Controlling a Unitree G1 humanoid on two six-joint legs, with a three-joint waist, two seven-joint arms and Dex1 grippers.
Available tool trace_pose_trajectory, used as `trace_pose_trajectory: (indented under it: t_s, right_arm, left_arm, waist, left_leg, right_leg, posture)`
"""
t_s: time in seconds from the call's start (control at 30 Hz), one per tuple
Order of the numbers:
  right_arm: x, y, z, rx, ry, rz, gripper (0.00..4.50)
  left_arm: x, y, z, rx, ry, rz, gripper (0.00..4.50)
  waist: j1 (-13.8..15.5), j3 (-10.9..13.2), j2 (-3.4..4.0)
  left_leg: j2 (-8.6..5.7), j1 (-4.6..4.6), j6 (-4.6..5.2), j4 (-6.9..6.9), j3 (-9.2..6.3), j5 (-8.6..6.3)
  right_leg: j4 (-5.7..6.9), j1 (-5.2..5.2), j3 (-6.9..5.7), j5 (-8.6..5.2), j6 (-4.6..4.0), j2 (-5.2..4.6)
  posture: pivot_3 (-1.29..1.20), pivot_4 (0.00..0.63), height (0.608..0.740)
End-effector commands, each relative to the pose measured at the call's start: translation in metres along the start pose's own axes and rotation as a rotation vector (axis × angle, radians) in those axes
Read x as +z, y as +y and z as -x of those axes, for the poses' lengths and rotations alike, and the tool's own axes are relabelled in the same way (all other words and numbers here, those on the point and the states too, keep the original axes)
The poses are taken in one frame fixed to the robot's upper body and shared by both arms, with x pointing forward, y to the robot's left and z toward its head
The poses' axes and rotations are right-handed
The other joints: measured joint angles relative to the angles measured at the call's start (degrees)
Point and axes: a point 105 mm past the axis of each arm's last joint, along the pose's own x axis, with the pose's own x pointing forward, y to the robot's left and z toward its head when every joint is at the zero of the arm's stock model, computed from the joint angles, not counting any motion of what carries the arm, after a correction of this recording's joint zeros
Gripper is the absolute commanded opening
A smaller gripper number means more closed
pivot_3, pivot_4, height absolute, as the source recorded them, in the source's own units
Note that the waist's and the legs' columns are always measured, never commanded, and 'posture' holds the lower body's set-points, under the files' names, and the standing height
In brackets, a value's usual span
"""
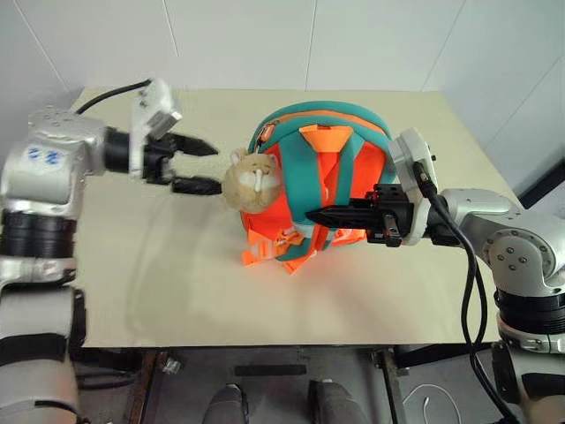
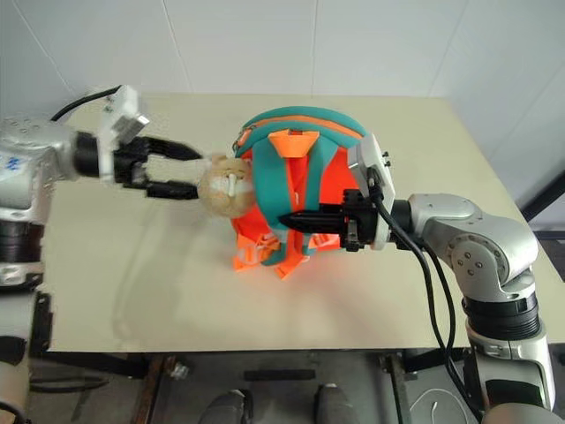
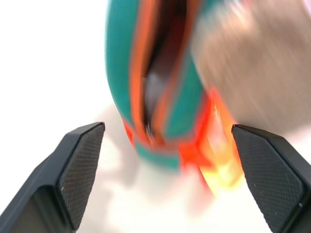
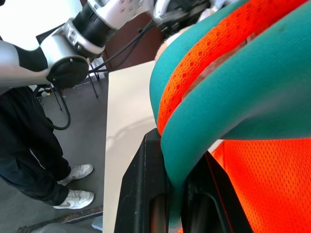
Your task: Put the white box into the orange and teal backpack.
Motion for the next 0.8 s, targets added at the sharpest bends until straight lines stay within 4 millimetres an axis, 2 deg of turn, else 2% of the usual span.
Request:
trace_pose_trajectory:
  t_s: [0.03, 0.13, 0.23, 0.37, 0.5, 0.63, 0.8]
  right_arm:
    - [0.011, 0.004, 0.000, 0.021, -0.022, 0.063, 0.00]
    - [0.011, 0.003, -0.001, 0.028, -0.020, 0.062, 0.00]
    - [0.010, 0.003, -0.002, 0.032, -0.020, 0.062, 0.00]
    - [0.010, 0.002, -0.004, 0.043, -0.020, 0.065, 0.00]
    - [0.010, 0.003, -0.005, 0.048, -0.023, 0.066, 0.00]
    - [0.010, 0.005, -0.005, 0.050, -0.026, 0.066, 0.00]
    - [0.009, 0.009, -0.004, 0.050, -0.045, 0.065, 0.00]
  left_arm:
    - [0.022, -0.021, 0.023, -0.031, -0.070, -0.063, 4.47]
    - [0.037, -0.036, 0.019, -0.050, -0.195, -0.044, 4.47]
    - [0.038, -0.041, 0.014, -0.039, -0.210, -0.025, 4.47]
    - [0.044, -0.048, -0.016, -0.061, -0.288, 0.008, 4.47]
    - [0.039, -0.038, -0.037, -0.001, -0.273, 0.046, 4.47]
    - [0.044, -0.045, -0.041, -0.054, -0.276, 0.090, 3.66]
    - [0.046, -0.036, -0.032, -0.020, -0.245, 0.129, 2.14]
  waist:
    - [0.15, 0.00, 0.00]
    - [0.95, 0.00, -0.01]
    - [0.91, 0.00, -0.01]
    - [0.58, 0.00, -0.01]
    - [0.29, 0.00, -0.01]
    - [0.23, 0.00, -0.01]
    - [0.38, 0.00, -0.01]
  left_leg:
    - [0.01, -0.01, 0.00, 0.01, -0.01, 0.00]
    - [0.01, -0.01, 0.00, 0.03, -0.08, 0.00]
    - [-0.05, 0.00, 0.04, 0.11, -0.11, -0.02]
    - [-0.04, 0.03, 0.02, 0.11, -0.13, 0.00]
    - [-0.05, 0.04, 0.01, 0.12, -0.13, 0.00]
    - [-0.02, 0.04, 0.00, 0.05, -0.12, 0.00]
    - [-0.04, 0.02, 0.00, 0.10, -0.13, 0.00]
  right_leg:
    - [0.01, -0.01, -0.01, 0.00, 0.00, 0.00]
    - [-0.01, 0.06, -0.06, -0.01, -0.01, -0.01]
    - [-0.07, 0.16, -0.02, 0.02, 0.04, -0.03]
    - [0.04, 0.15, -0.03, 0.02, 0.04, -0.01]
    - [0.05, 0.14, -0.02, 0.03, 0.05, -0.01]
    - [0.07, 0.07, -0.01, 0.03, 0.04, 0.02]
    - [0.03, 0.11, -0.01, 0.03, 0.04, 0.00]
  posture:
    - [0.00, 0.150, 0.740]
    - [0.00, 0.150, 0.740]
    - [0.00, 0.150, 0.740]
    - [0.00, 0.150, 0.740]
    - [0.00, 0.150, 0.740]
    - [0.00, 0.150, 0.740]
    - [0.00, 0.150, 0.740]
